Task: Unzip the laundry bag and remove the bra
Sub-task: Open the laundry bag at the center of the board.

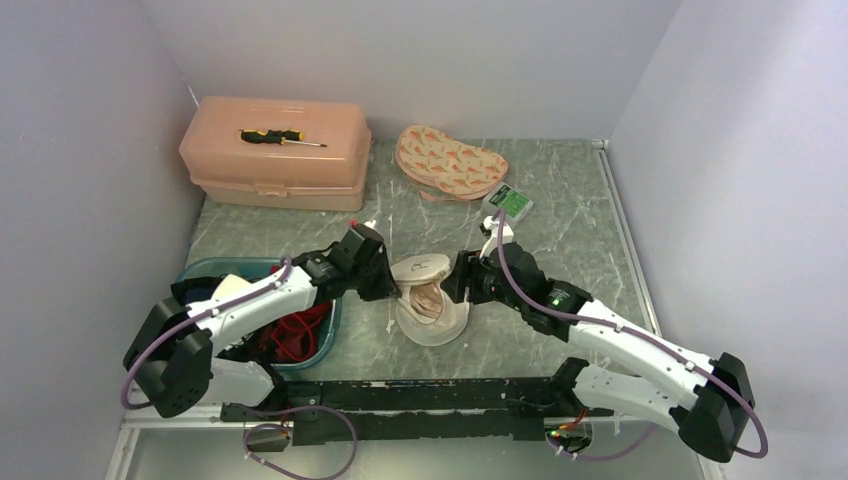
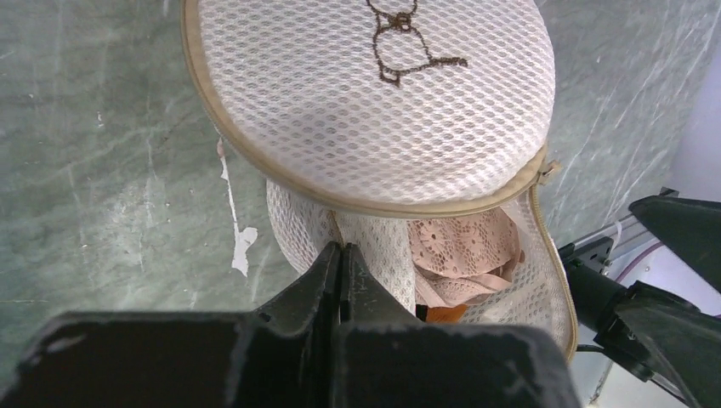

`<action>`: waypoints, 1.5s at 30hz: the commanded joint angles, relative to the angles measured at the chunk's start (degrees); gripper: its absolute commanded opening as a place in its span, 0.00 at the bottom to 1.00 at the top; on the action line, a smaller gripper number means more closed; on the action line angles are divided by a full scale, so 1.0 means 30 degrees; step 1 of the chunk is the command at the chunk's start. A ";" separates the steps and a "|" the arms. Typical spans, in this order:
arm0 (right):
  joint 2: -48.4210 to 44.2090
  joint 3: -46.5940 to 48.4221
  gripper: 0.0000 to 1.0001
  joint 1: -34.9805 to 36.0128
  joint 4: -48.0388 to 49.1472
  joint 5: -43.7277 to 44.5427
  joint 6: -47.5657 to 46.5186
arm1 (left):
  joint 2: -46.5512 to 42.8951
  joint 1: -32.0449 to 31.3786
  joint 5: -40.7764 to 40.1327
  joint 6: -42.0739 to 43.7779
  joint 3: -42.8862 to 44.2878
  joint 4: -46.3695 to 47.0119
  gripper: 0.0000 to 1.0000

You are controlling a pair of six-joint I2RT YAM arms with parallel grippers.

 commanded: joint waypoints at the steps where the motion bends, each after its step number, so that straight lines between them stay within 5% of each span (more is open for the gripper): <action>1: -0.0687 0.0339 0.64 0.0074 0.0535 0.0210 -0.0806 | -0.0793 0.0030 -0.0315 0.1129 -0.0130 -0.0097 0.03; 8: 0.2323 0.4444 0.67 0.0313 -0.0940 0.0489 -0.4549 | -0.2596 0.0015 -0.1160 0.1006 -0.2483 -0.0474 0.03; 15: 0.7250 0.8630 0.68 0.3677 -0.2690 0.3652 -0.9301 | -0.2849 -0.0010 -0.1242 -0.0096 -0.4164 0.0520 0.02; 26: 0.7467 0.5152 0.62 0.5698 0.2622 0.4399 -1.5196 | -0.3425 -0.0017 -0.1707 -0.0208 -0.3663 0.1039 0.03; 45: 1.0390 0.4094 0.54 0.6732 0.6034 0.6964 -1.8058 | -0.3726 -0.0010 -0.1447 -0.0898 -0.3430 0.2623 0.03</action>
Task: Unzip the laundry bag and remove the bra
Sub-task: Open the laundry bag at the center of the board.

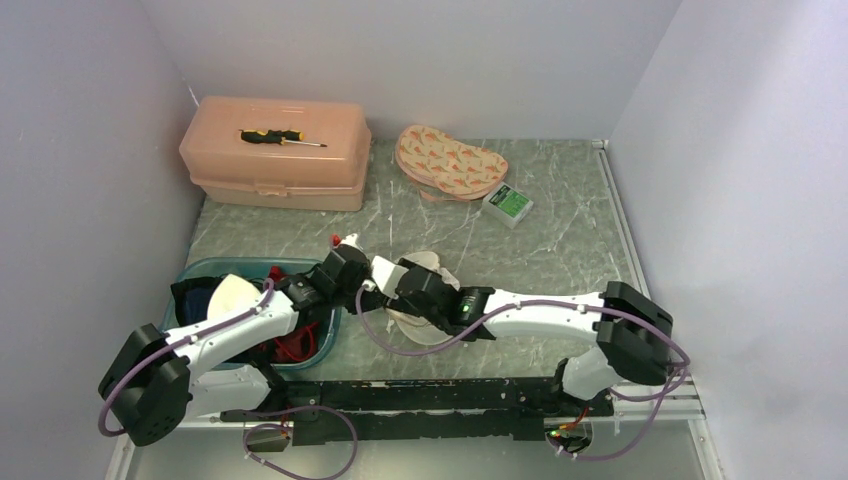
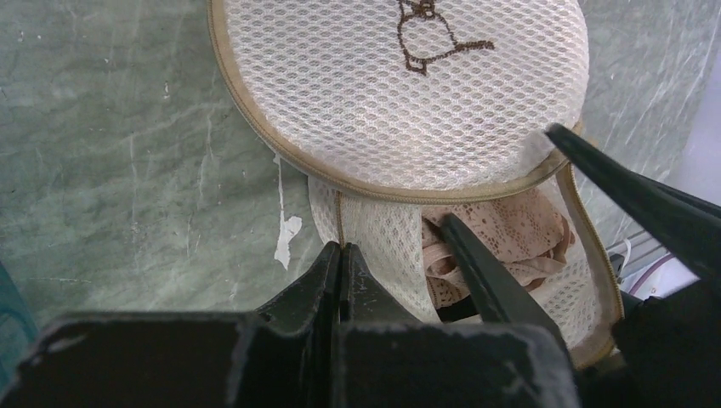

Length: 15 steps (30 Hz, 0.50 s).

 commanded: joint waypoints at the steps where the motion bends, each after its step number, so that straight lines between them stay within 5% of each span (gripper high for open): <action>1: 0.0941 0.0476 0.53 0.0090 0.1088 0.0904 -0.0940 | -0.0649 -0.0005 -0.0092 -0.0384 0.0433 0.0751 0.03; 5: 0.1660 0.0677 0.48 0.0093 0.0953 0.1352 -0.0961 | -0.0890 -0.0008 -0.0092 -0.0451 0.0284 0.0738 0.03; 9: 0.1515 0.0564 0.21 0.0103 0.1263 0.2209 -0.0622 | -0.0931 0.0006 -0.0092 -0.0543 0.0152 0.0812 0.03; 15: -0.0422 -0.0789 0.04 0.0114 0.2482 0.2329 0.0865 | -0.0979 -0.0005 -0.0352 -0.0511 0.0220 0.0575 0.03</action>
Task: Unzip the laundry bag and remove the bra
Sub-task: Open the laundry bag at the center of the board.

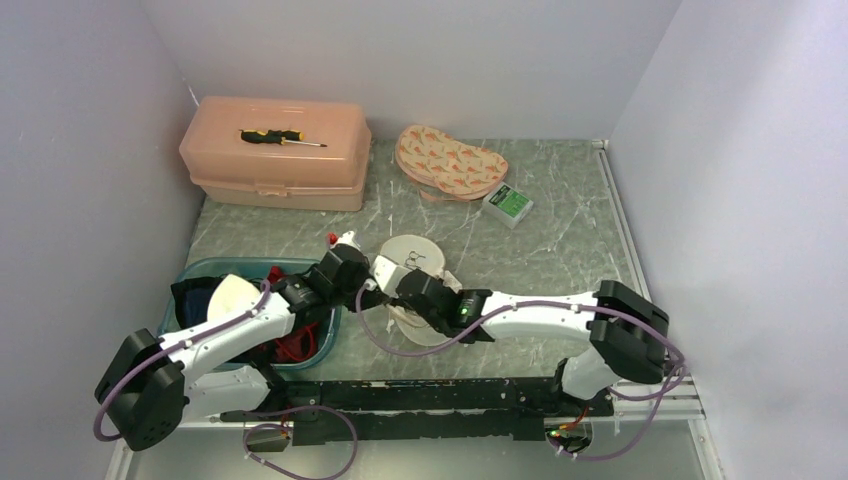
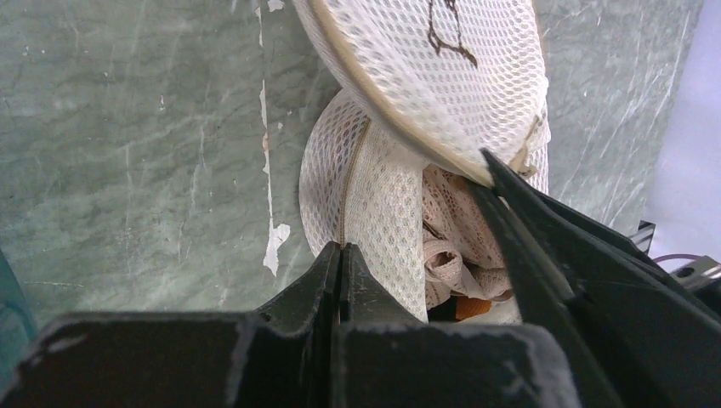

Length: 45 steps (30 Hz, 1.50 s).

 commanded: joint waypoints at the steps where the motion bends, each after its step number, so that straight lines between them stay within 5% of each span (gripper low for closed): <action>1: -0.1976 -0.0814 0.03 -0.0043 0.1622 0.1041 0.1739 | -0.0490 -0.0041 -0.0086 -0.0004 0.0296 0.0273 0.03; 16: -1.3595 -0.9045 0.00 -0.0083 0.3737 0.5076 1.6477 | -0.0967 -0.0055 -0.2139 -0.0238 0.0032 0.1175 0.03; 19: -1.5940 -1.0357 0.12 -0.0049 0.3098 0.4607 1.7442 | -0.1088 -0.0047 -0.2229 -0.0137 -0.0336 0.1600 0.03; 27: -2.0922 -1.1246 0.64 -0.0032 -0.1381 0.3921 1.9167 | -0.0951 -0.0052 -0.2121 0.0324 -0.0594 0.2095 0.03; 32: -2.2268 -0.9617 0.74 -0.0031 -0.3993 0.4933 1.8942 | -0.0722 -0.0087 -0.2236 0.1141 -0.0251 0.2158 0.03; 36: -2.1039 -0.7551 0.72 -0.0051 -0.2350 0.4197 1.5591 | -0.0423 -0.0247 -0.2928 0.1929 0.0420 0.1534 0.03; 41: -1.3320 -0.1089 0.77 -0.0194 -0.4044 0.3921 1.3136 | -0.0341 -0.0738 -0.3862 0.2445 0.0929 0.1180 0.03; 45: -0.8526 0.1779 0.82 -0.2932 -0.4375 -0.0869 1.1896 | -0.0130 -0.0975 -0.4014 0.2268 0.1041 0.1066 0.03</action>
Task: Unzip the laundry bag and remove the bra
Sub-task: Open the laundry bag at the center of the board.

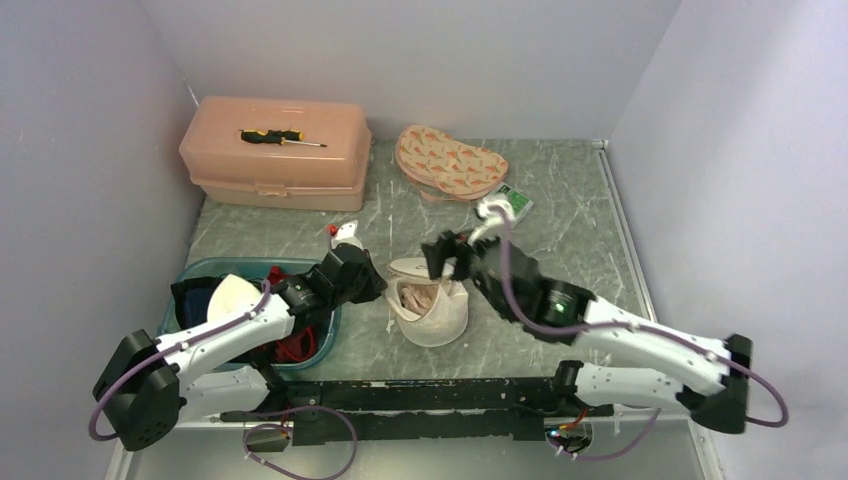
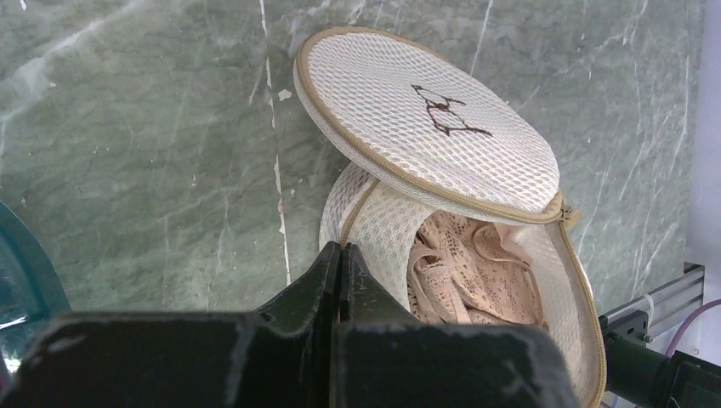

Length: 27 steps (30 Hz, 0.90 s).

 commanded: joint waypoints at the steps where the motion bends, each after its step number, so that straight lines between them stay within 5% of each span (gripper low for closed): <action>1: 0.4242 0.1851 0.82 -0.3238 -0.0260 -0.6126 -0.2337 | 0.0157 -0.0315 -0.0840 0.0249 0.0782 -0.0088 0.03; 6: 0.7383 0.3407 0.80 -0.4640 -0.0992 -1.1918 -0.4841 | -0.0387 -0.0395 -0.0855 -0.0691 0.0011 -0.0448 0.03; 11: 0.8749 0.3421 0.79 -0.4549 -0.0631 -1.3747 -0.6134 | -0.0944 -0.0410 -0.1017 -0.1015 -0.0608 -0.0482 0.03; 27: 1.2171 0.4602 0.69 -0.3763 -0.1877 -1.1568 -0.8930 | -0.0957 -0.0413 -0.0392 -0.0904 0.0077 -0.0807 0.03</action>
